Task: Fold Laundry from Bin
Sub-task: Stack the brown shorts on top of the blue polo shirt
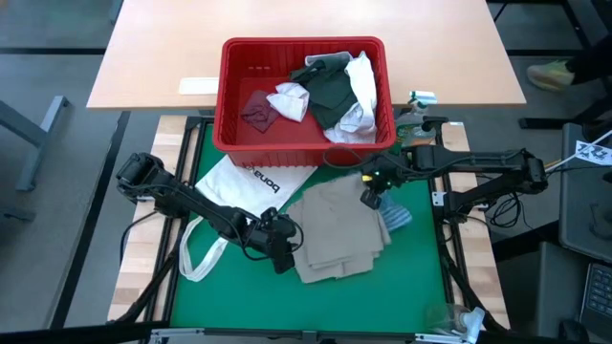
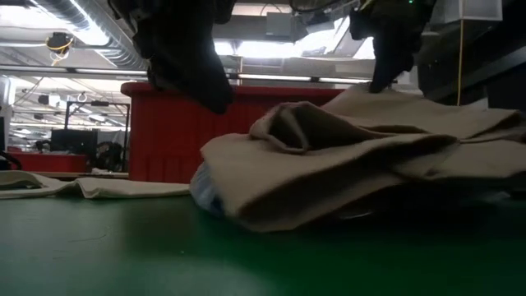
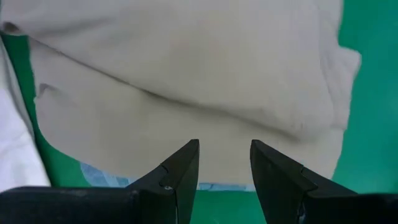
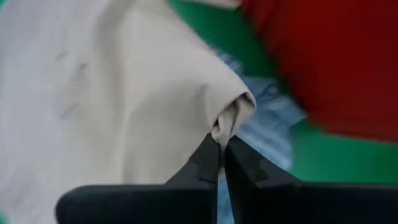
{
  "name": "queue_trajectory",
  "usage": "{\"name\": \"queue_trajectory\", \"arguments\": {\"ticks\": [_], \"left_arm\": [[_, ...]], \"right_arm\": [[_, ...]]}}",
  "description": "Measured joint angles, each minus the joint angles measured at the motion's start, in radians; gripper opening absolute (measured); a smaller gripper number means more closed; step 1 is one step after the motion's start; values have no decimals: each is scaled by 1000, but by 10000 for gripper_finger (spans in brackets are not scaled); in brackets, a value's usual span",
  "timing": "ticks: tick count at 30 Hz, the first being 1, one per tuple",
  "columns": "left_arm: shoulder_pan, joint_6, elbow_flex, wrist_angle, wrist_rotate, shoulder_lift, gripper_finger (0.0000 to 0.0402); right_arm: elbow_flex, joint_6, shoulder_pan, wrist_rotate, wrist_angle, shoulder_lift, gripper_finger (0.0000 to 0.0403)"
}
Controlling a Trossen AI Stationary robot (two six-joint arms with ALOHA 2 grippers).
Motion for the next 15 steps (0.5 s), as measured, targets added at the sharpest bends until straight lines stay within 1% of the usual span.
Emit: {"name": "queue_trajectory", "arguments": {"ticks": [3,6,10,15], "left_arm": [[3,-1,0,3,0,0,139],[4,-2,0,3,-2,0,139],[4,-2,0,3,-2,0,139],[4,-2,0,4,-2,0,139]], "right_arm": [[0,-50,0,94,25,0,9],[0,-81,0,162,45,0,13],[0,-103,0,193,48,0,32],[0,-103,0,197,48,0,49]]}}
